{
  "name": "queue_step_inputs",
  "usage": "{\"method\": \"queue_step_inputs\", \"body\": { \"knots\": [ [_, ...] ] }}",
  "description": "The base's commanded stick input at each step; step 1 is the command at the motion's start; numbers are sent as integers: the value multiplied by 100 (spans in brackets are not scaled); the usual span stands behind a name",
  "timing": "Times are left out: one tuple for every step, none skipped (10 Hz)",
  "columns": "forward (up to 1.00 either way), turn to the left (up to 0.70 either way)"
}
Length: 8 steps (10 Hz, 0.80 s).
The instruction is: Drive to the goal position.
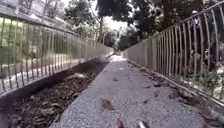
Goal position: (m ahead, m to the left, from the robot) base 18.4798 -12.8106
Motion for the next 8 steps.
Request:
{"method": "queue_step_inputs", "body": {
  "knots": [
    [50,0],
    [50,0],
    [50,0],
    [50,0],
    [50,0],
    [50,0],
    [50,0],
    [50,0]
  ]
}}
